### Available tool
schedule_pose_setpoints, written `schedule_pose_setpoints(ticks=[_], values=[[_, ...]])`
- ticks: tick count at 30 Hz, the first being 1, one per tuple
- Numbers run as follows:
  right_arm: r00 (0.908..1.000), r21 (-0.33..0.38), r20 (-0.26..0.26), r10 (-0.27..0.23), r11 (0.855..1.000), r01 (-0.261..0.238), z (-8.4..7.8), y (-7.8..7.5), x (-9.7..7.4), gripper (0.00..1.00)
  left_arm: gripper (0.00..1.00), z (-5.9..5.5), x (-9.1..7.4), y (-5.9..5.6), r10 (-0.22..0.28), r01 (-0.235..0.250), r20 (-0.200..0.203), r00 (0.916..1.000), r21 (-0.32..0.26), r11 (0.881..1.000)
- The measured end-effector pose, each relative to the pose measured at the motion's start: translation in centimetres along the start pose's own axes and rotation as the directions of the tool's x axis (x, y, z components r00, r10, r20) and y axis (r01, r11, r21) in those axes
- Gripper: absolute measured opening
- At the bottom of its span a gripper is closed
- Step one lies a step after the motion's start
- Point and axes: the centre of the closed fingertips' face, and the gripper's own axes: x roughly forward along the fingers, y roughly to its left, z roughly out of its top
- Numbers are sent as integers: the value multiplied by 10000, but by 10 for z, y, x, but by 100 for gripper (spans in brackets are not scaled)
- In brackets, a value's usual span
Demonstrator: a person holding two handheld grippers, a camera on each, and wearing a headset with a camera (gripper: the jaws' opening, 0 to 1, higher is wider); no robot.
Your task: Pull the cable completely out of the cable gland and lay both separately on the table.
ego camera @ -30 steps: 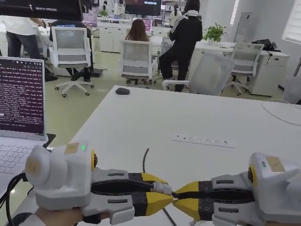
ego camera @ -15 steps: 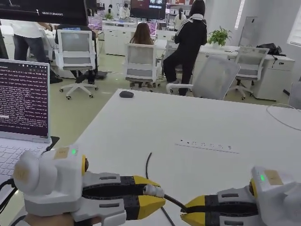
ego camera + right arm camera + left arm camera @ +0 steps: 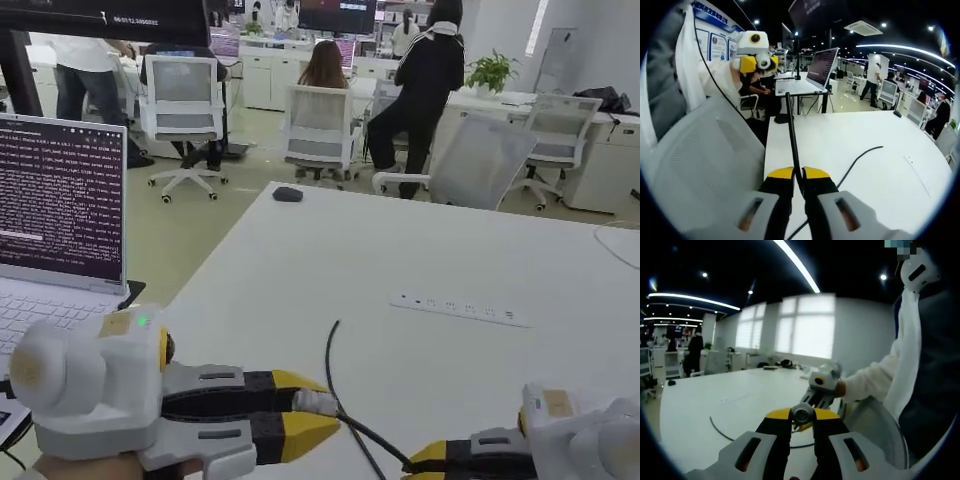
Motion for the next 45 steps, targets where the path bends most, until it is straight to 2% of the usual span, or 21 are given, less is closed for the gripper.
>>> schedule_pose_setpoints(ticks=[9, 15, 22, 29, 31, 33, 38, 41, 45], values=[[9956, 244, -901, 260, 9994, -239, -35, -7, 43, 5, 17, -17, -7, 4, 266, -278, -254, 9993, -477, 9985], [9884, 745, -1508, 187, 9972, -75, -65, -15, 67, 6, 17, -26, -6, 9, 446, -469, -305, 9985, -821, 9955], [9824, 1164, -1857, 181, 9932, 37, -87, -19, 78, 7, 17, -39, -1, 14, 464, -513, -438, 9980, -1166, 9919], [9768, 1517, -2131, 199, 9883, 130, -104, -22, 84, 10, 17, -44, 8, 16, 444, -497, -411, 9982, -1393, 9890], [9751, 1666, -2215, 90, 9856, 287, -109, -25, 84, 4, 17, -44, 9, 16, 443, -501, -435, 9981, -1424, 9885], [9795, 1844, -2014, -79, 9818, 458, -106, -30, 85, 2, 17, -45, 10, 17, 445, -509, -464, 9979, -1457, 9880], [9831, 1994, -1822, -186, 9784, 554, -103, -34, 82, 7, 17, -47, 11, 19, 452, -531, -563, 9974, -1485, 9875], [9878, 1973, -1542, -224, 9789, 530, -93, -33, 78, 11, 17, -46, 16, 19, 414, -498, -607, 9973, -1439, 9883], [9926, 1878, -1155, -373, 9804, 587, -80, -34, 67, 15, 17, -48, 25, 24, 380, -468, -791, 9961, -1121, 9926]])
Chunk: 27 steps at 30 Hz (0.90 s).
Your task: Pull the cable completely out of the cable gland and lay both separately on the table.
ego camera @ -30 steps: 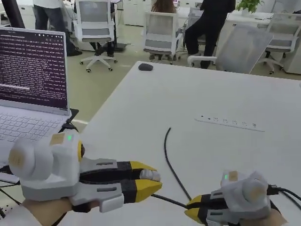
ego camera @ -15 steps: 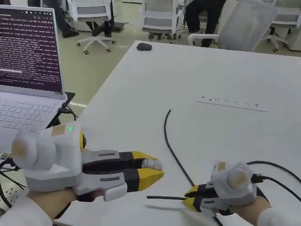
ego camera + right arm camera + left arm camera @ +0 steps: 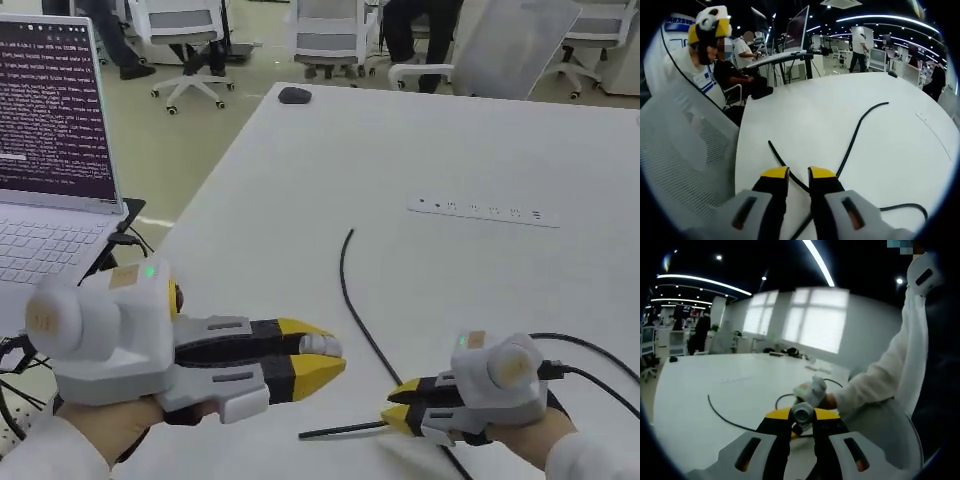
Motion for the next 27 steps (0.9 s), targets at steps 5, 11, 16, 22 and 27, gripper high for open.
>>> schedule_pose_setpoints(ticks=[5, 11, 16, 22, 27], values=[[9979, -93, 639, -111, 9999, 117, 17, 2, -26, 20, 17, -12, 16, 16, 165, -147, -562, 9983, 325, 9994], [9957, -332, 924, -70, 9994, 101, 25, 14, -64, 25, 17, -32, 38, 39, 444, -387, -1300, 9905, 465, 9982], [9893, -236, 1224, -787, 9963, 822, 26, 18, -99, 26, 17, -51, 61, 45, 51, 10, -1686, 9857, 362, 9993], [9847, -690, 887, -1503, 9852, 1566, 17, 25, -133, 31, 17, -81, 83, 54, -176, 174, -2174, 9759, -27, 9998], [9612, -25, 1429, -2358, 9711, 2386, 24, 25, -159, 32, 17, -112, 96, 65, -77, 34, -2882, 9575, -154, 9999]])
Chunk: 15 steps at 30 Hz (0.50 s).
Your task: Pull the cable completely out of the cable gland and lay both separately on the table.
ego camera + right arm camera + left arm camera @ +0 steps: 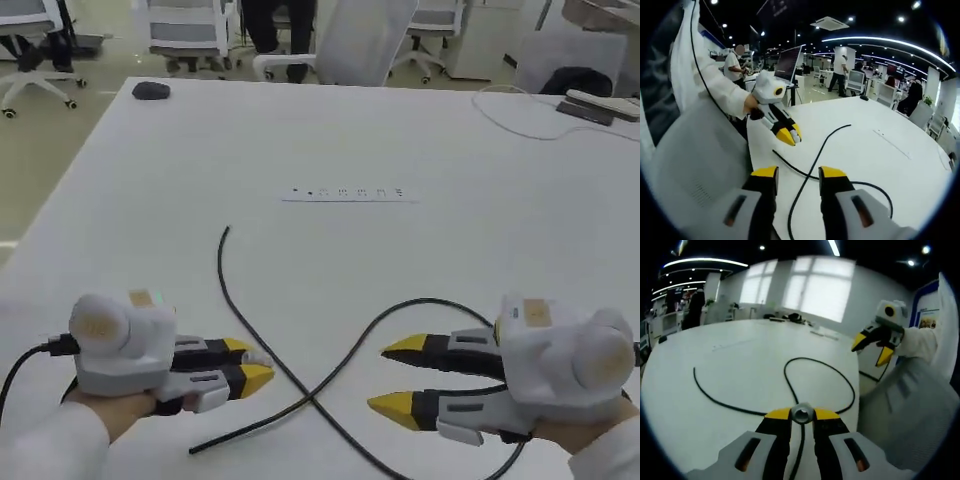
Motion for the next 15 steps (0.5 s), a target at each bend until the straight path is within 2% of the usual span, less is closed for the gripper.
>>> schedule_pose_setpoints(ticks=[2, 5, 6, 12, 15], values=[[9985, -267, -350, -420, 9988, 411, -5, -1, -8, 32, 17, -16, 5, 14, 584, -567, -605, 9965, 296, 9980], [9873, -1092, -1337, -856, 9915, 712, -22, 0, -17, 32, 17, -29, 12, 19, 619, -589, -915, 9939, 342, 9977], [9879, -927, -1244, -929, 9923, 817, -23, 3, -18, 32, 17, -34, 14, 21, 755, -701, -1171, 9902, 498, 9963], [9826, -329, -1027, -1549, 9878, 1523, -29, 6, -24, 32, 17, -41, 21, 21, 803, -744, -1254, 9888, 514, 9959], [9775, 79, -1071, -1816, 9830, 1835, -38, 4, -22, 31, 17, -51, 26, 23, 800, -744, -1469, 9859, 438, 9963]])
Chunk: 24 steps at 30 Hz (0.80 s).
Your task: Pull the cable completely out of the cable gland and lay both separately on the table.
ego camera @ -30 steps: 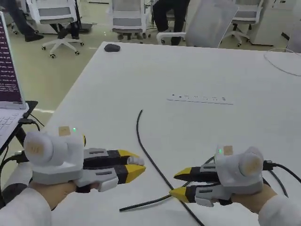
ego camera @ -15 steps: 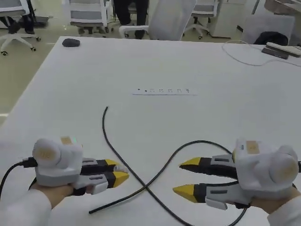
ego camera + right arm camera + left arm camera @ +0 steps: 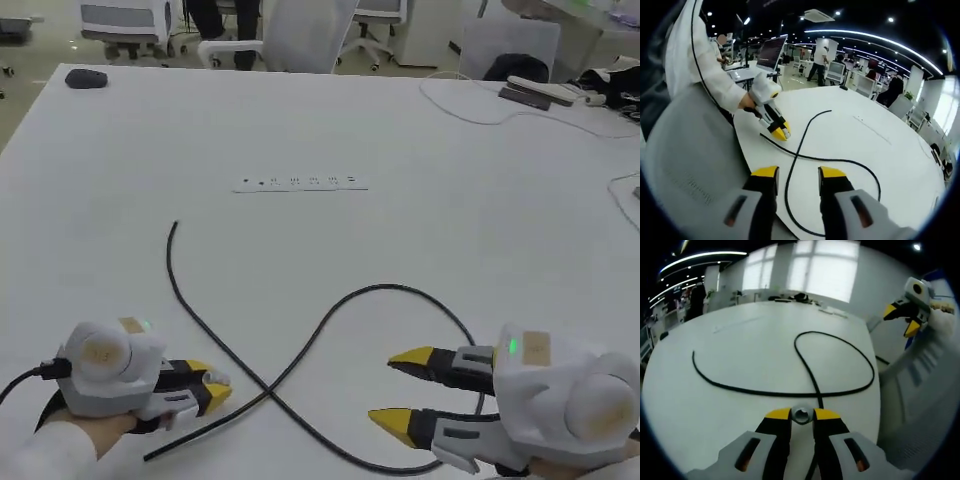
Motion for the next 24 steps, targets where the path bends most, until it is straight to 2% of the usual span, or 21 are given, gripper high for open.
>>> schedule_pose_setpoints(ticks=[1, 2, 3, 7, 12, 19, 24], values=[[9997, -58, -250, -11, 10000, 9, -5, 0, 1, 31, 17, -3, 1, 1, 35, -35, -110, 9999, -24, 10000], [9968, -506, -788, -124, 9987, 84, -13, -3, 1, 30, 17, -7, 3, 2, 64, -65, -215, 9997, -38, 10000], [9956, -707, -913, -229, 9974, 164, -15, -4, 1, 30, 17, -9, 4, 3, 81, -82, -257, 9996, -59, 9999], [9961, -586, -885, -51, 9983, -1, -15, 1, 4, 30, 17, -13, 6, 3, 138, -145, -329, 9994, -208, 9997], [9917, -827, -1268, 220, 9960, -326, -23, 7, 7, 31, 17, -18, 8, 4, 227, -239, -365, 9991, -341, 9991], [9884, -1014, -1478, 361, 9935, -515, -27, 9, 7, 32, 18, -17, 8, 5, 399, -413, -284, 9988, -511, 9978], [9881, -978, -1493, 369, 9939, -519, -28, 8, 7, 32, 22, -6, -1, 7, 685, -678, 72, 9976, -679, 9954]])
